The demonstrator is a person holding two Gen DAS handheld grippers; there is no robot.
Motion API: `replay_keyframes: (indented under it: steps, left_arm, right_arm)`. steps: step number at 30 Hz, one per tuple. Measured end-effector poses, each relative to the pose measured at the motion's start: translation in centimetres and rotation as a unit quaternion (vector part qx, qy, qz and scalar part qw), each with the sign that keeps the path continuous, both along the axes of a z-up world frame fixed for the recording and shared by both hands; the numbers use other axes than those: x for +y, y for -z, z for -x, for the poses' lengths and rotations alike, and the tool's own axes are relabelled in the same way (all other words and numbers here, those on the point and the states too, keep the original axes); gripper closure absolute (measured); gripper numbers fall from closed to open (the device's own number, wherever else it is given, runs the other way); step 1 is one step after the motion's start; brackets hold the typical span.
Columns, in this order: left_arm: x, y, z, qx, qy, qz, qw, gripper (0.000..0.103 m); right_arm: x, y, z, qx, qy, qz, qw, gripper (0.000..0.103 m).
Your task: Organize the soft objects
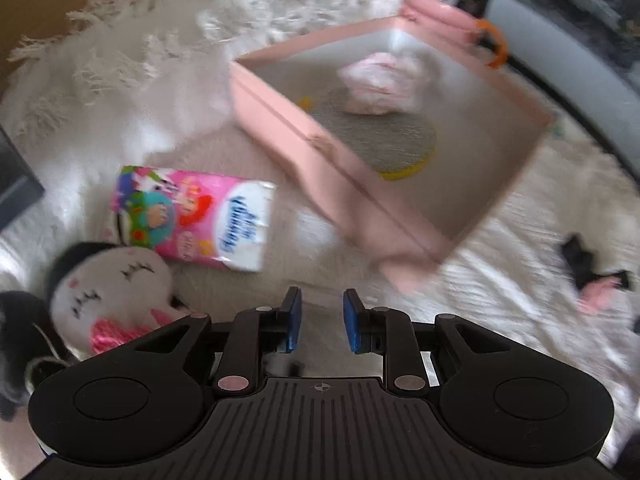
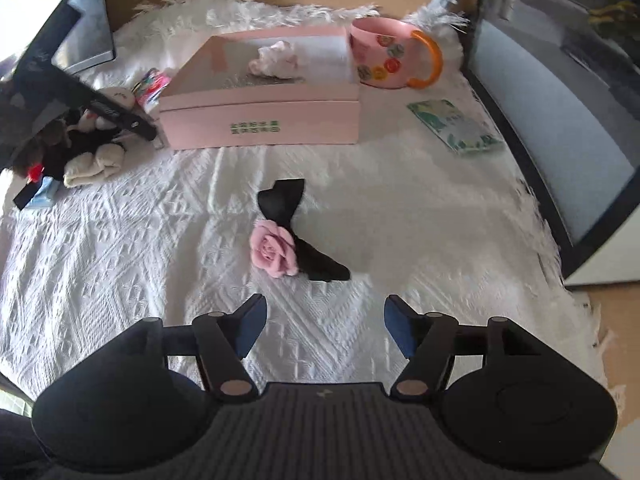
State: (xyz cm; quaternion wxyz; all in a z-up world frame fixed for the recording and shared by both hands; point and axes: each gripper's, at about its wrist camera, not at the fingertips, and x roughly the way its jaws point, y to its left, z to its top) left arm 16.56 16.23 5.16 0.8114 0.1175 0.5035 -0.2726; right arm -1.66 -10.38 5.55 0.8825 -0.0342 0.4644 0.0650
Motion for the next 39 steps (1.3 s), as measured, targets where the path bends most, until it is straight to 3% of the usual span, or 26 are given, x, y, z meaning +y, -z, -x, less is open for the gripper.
replay_keyframes:
  steps: [3, 9, 15, 19, 22, 25, 28, 32, 39]
  left_arm:
    - [0.9, -1.4, 1.2, -0.007, 0.014, 0.018, 0.9997, 0.077]
    - [1.5, -1.9, 0.4, -0.033, 0.003, -0.020, 0.9993, 0.077]
    - [0.4, 0.5, -2.0, 0.016, 0.019, -0.076, 0.9968, 0.077]
    - [0.4, 0.5, -2.7, 0.027, 0.014, -0.068, 0.9973, 0.077]
    - [1.1, 0.6, -3.1, 0.037, -0.034, -0.040, 0.9979, 0.076]
    - [0.6, 0.6, -2.3, 0.015, -0.038, -0.052, 0.9978, 0.076]
    - [0.3, 0.6, -1.5, 0.003, -0.056, -0.054, 0.9970, 0.086]
    - [0.1, 0.2, 1.1, -0.024, -0.081, -0.049, 0.9952, 0.088]
    - [-0.5, -2.5, 9.2, -0.045, -0.097, 0.031, 0.9937, 0.088]
  right_arm:
    - [-0.7, -0.5, 0.2, -0.005, 0.013, -0.012, 1.000, 0.037]
    - [-0.7, -0.9, 0.8, -0.033, 0.025, -0.010, 0.999, 0.033]
    - [0.1, -0.3, 1.2, -0.022, 0.013, -0.026, 0.999, 0.033]
    - [-0.3, -0.1, 2.0, -0.020, 0.013, -0.036, 0.999, 0.033]
    - [-0.7, 0.3, 2.2, -0.021, 0.023, -0.032, 0.999, 0.033]
    - [-0.9, 0.2, 2.7, -0.027, 0.011, -0.043, 0.999, 0.032]
    - [-0.9, -0.2, 3.1, -0.037, -0.018, -0.051, 0.998, 0.028]
    - [-0.5, -1.1, 2.7, -0.052, -0.071, -0.037, 0.995, 0.027]
    - [-0.6, -1.1, 0.3, -0.065, -0.148, -0.006, 0.987, 0.030]
